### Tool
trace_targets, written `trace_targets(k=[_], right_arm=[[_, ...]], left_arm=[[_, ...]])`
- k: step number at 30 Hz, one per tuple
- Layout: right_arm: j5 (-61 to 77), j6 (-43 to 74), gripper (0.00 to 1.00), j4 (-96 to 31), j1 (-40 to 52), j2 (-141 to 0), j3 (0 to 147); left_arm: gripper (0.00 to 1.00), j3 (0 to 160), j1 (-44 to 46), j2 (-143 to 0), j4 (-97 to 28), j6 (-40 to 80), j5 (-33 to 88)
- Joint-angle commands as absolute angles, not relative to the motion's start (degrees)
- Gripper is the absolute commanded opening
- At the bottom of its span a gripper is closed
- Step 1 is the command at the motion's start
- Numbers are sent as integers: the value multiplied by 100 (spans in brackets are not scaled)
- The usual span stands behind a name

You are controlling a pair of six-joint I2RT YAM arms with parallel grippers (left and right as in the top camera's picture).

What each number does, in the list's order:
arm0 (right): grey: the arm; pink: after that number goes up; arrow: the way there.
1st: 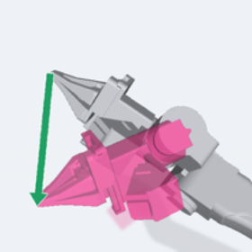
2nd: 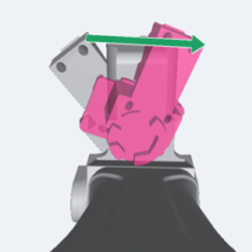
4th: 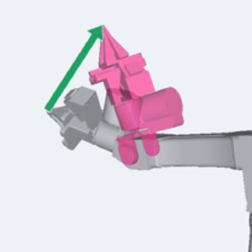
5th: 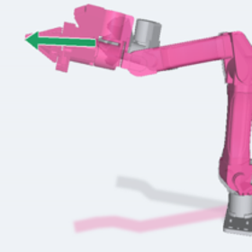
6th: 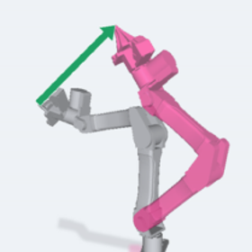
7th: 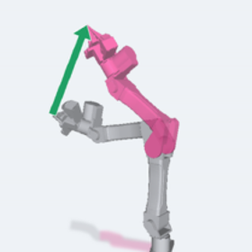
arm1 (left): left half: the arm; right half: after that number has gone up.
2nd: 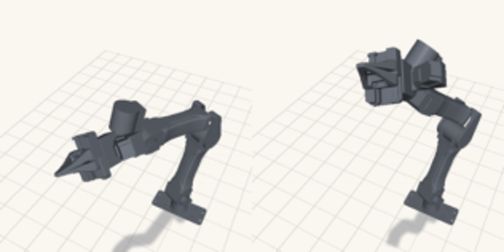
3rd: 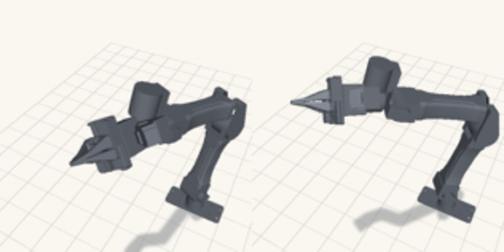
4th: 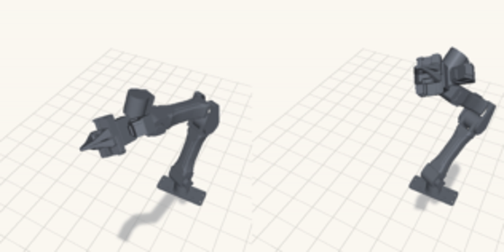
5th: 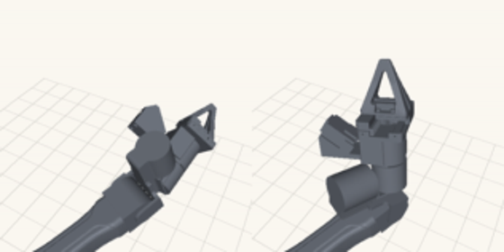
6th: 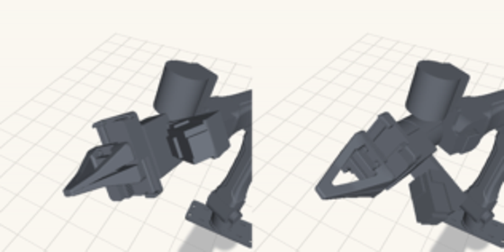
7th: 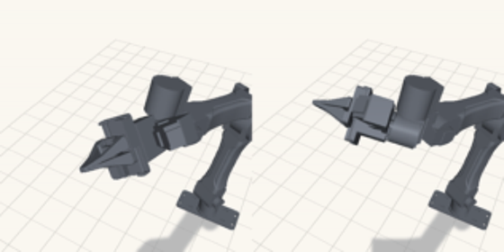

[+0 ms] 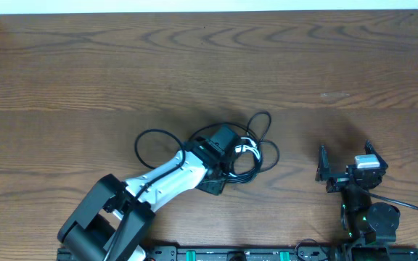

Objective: Untangle cables
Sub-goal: 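Close the left gripper on the cable bundle and lift it, then reach the right gripper toward the bundle held by the left gripper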

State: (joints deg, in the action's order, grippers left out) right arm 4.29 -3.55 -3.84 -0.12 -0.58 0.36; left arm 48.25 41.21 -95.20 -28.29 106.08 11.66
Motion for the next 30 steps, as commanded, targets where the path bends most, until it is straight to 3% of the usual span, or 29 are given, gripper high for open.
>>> trace_targets(k=[1,12,15,22,28,30], right_arm=[[464,-303,99,-410,75,-51,30],[674,75,99,-373,75,-51,30],[1251,1387,99,-340,80,-51,30],[3365,7030,99,-250,82,-54,30],[3269,7870,100,54,82,-54,30],[3208,7760,84,167,82,-54,30]], left_arm=[[7,4711,3870,-9288,-2952,9904,998],[7,4711,3612,-7966,-2950,8573,1002],[7,4711,3601,-7651,-2897,8578,976],[7,4711,3590,-7356,-2185,8576,972],[7,4711,3590,-7358,-1785,8576,985],[7,4711,3590,-7358,-1603,8578,1031]])
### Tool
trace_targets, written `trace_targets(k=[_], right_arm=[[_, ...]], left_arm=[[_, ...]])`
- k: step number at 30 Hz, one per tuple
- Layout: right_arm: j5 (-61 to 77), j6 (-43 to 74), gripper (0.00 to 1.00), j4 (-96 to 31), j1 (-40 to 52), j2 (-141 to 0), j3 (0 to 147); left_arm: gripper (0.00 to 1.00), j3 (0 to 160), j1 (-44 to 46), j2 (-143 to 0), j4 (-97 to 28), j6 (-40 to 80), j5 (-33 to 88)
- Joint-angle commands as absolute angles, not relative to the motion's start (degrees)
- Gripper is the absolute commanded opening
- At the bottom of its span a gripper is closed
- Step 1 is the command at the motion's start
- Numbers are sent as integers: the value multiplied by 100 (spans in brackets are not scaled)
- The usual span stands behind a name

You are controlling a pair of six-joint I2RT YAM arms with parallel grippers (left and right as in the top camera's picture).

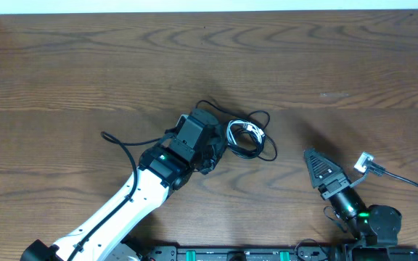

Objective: Untangle cables
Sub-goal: 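Reach the right gripper toward the bundle held by the left gripper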

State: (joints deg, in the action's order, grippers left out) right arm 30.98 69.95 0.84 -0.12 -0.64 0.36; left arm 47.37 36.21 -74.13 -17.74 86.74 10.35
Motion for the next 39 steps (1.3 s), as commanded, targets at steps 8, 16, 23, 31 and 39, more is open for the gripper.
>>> trace_targets(k=[8,16,23,31,39], right_arm=[[3896,9358,71,23,86,-261,30],[4130,9802,67,27,248,-827,30],[3741,10001,67,34,827,-1339,30],[3002,10206,70,353,1212,-1619,30],[2980,10481,71,624,1210,-1653,30]], left_arm=[[7,4711,3590,-7358,-681,8578,1391],[8,4711,3590,-7358,91,8580,1883],[7,4711,3592,-7358,707,8578,2307],[7,4711,3597,-7360,740,8296,3015],[7,4711,3715,-7360,742,7509,3249]])
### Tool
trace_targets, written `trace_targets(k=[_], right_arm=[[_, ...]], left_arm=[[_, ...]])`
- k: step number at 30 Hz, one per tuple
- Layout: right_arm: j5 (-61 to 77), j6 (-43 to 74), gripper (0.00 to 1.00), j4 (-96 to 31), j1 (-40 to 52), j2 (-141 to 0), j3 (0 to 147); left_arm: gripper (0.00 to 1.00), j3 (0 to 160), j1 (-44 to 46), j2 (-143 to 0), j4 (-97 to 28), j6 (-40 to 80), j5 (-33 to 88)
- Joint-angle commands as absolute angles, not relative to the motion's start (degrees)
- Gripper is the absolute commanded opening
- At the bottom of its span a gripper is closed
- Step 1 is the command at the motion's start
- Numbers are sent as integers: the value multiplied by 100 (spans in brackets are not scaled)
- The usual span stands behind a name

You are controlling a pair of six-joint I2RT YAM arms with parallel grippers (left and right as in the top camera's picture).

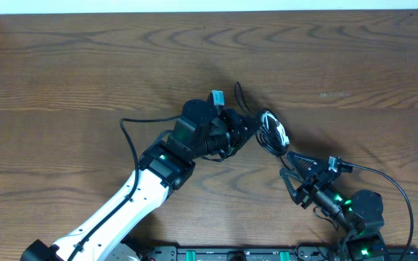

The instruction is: Untangle cables

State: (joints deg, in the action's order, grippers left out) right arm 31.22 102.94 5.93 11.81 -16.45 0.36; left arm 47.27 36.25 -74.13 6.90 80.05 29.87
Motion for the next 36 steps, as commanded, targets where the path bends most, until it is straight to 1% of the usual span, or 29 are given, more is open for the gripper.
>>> trace_targets(k=[1,3,4,6,7,8,11,14,18,22,26,28,30,33,36], right_arm=[[2952,10506,70,624,1210,-1653,30],[2864,10521,68,622,1210,-1653,30],[2834,10521,62,624,1210,-1658,30],[2797,10521,48,624,1210,-1673,30],[2790,10519,43,624,1210,-1688,30],[2773,10519,37,624,1210,-1704,30],[2727,10512,25,624,1210,-1761,30],[2606,10167,2,622,1210,-1796,30],[2349,9192,1,620,1210,-1796,30],[2209,8510,1,561,1210,-1796,30],[1756,7813,1,60,1208,-1796,32],[1448,7570,1,-325,1205,-1796,32],[1304,7207,1,-322,1201,-1831,36],[1105,7159,1,-331,1199,-1861,36],[908,6943,1,-362,1199,-1879,36]], left_arm=[[7,4711,3769,-7360,742,7446,3256],[8,4711,3887,-7360,744,7415,3260],[8,4711,3942,-7360,768,7415,3260],[7,4711,4036,-7360,812,7413,3262],[7,4711,4073,-7360,829,7413,3275],[7,4711,4099,-7360,840,7415,3319],[8,4711,4121,-7360,871,7404,3577],[7,4711,4117,-7360,871,7312,3712],[8,4711,4117,-7358,871,7288,3715],[7,4711,4110,-7356,875,7288,3763],[7,4711,3920,-7352,1068,7286,4064],[8,4711,3671,-7330,1278,7286,4377],[8,4711,3367,-7301,1498,7288,4740],[8,4711,2816,-7262,1806,7286,5336],[8,4711,2257,-7234,1835,7251,5736]])
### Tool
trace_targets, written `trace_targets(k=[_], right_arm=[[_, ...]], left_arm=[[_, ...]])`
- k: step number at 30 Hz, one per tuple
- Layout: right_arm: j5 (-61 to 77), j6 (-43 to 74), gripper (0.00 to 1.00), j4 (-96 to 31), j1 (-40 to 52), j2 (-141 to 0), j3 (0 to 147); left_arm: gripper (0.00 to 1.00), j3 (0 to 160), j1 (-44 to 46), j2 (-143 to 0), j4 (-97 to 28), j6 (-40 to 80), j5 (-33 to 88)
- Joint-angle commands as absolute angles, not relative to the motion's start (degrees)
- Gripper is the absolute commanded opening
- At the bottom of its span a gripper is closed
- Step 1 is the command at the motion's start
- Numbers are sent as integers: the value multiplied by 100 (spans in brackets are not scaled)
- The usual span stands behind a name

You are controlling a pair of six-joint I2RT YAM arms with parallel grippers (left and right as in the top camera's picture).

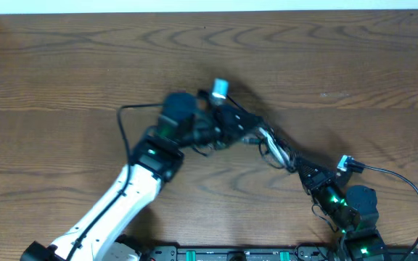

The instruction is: Untangle cables

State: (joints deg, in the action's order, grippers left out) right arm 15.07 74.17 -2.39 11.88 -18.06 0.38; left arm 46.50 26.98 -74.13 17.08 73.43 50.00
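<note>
A tangle of black and white cables (273,150) hangs stretched in a line between both grippers, over the middle of the wooden table. My left gripper (247,133) is at the tangle's upper left end, shut on the cables. At its lower right end, my right gripper (297,168) looks shut on the tangle as well. Most of the cable run is bunched near the right gripper. How the strands cross inside the bunch is too small to tell.
The brown wooden table (354,65) reaches a white wall strip at the far edge. A thin black lead (122,119) arcs beside the left arm, and another (405,185) loops by the right arm. A black rail (238,254) runs along the near edge.
The left gripper moved up and left with the cables. The right gripper, then open just below the bundle, now has its fingers closed on it. The coil has been drawn out into a line.
The left gripper first sat on the cable heap at mid-table, with the right arm standing apart at the right. The heap then shifted right and up with the left gripper while the right gripper came closer, open. Now both grip it, stretched between them.
</note>
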Motion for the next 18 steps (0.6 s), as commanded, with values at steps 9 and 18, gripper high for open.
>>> trace_targets(k=[9,18], right_arm=[[910,6661,1,-368,1199,-1879,36],[1796,7513,30,-279,1199,-1876,36]], left_arm=[[8,4711,1100,-7227,1817,7019,6407],[8,4709,1544,-7234,766,6521,5999]])
